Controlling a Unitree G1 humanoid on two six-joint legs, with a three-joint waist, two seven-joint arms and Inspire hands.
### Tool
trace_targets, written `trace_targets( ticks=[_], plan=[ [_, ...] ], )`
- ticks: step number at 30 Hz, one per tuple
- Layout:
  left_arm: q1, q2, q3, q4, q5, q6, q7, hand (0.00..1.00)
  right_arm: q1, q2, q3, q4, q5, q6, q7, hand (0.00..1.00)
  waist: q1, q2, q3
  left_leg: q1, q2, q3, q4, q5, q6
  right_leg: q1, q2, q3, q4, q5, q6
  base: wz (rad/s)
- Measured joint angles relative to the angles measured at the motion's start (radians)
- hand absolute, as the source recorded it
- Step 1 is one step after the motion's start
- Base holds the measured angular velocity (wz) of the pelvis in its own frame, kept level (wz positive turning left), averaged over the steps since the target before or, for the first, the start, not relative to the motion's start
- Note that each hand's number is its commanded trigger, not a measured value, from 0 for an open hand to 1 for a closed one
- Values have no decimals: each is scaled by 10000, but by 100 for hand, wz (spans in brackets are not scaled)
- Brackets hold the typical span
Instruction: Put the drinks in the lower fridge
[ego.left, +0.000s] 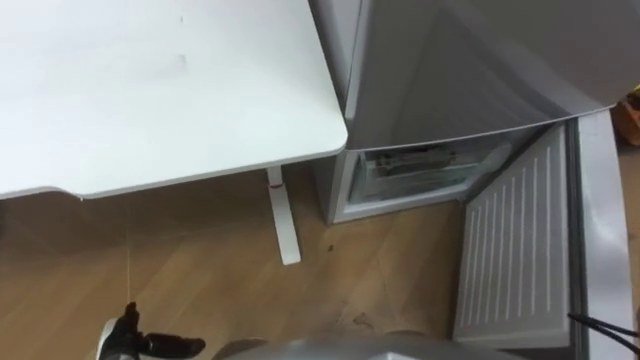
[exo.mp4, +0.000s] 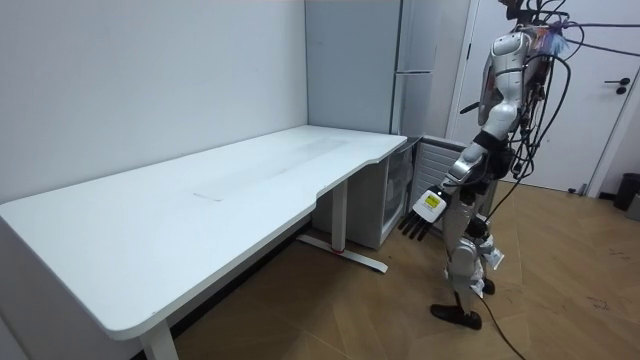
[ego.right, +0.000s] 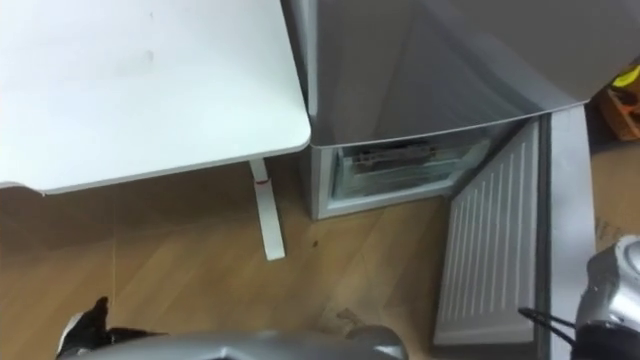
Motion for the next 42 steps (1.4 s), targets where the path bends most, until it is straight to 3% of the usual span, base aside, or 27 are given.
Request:
trace_targets(
  ticks=[3,5,13,20,22,27,35,42],
  plan=[
    [21,33,227,-35,-11,67,-55,0,-187,-190,6,285,328,249,14,0,0,0,-25,11,8,153,-73,-5,0,-181,-11,38,140,15,16,-16],
    [103,29,240,-168,19,197,-91,0,-284,-274,4,285,432,367,118,0,-25,34,-132,46,29,246,-185,90,-54,-317,17,34,159,32,-11,-15],
    [227,-78,252,-246,230,489,-27,0,-370,-469,-30,373,411,842,434,0,-103,-147,-122,351,46,262,-423,152,-123,7,83,-20,-218,47,-36,-1],
    [372,-79,252,-283,234,673,96,0,-332,-480,-133,361,389,879,469,0,-373,-272,-122,489,49,217,-510,146,-129,101,94,-8,-220,47,-36,0],
    [488,-67,409,-296,231,649,86,0,-179,-520,-139,302,344,879,555,0,-323,-285,-118,567,82,277,-508,126,-156,65,160,198,-192,61,-59,-23],
    [798,-14,693,-280,245,636,48,0,-119,-634,-135,252,-8,879,537,0,-234,-176,-117,680,274,524,-513,26,-279,-162,435,695,-151,153,-201,-38],
    [727,27,695,-314,332,675,-205,0,-289,-1355,-128,334,-74,873,554,0,-330,203,-97,662,403,543,-558,19,-336,-403,692,1131,-154,252,-318,-18],
    [352,145,590,-393,333,745,-503,0,-416,-1393,18,2349,459,1281,1371,0,-204,128,-97,679,382,396,-575,28,-344,-313,691,1112,-290,252,-312,1]
  ],
)
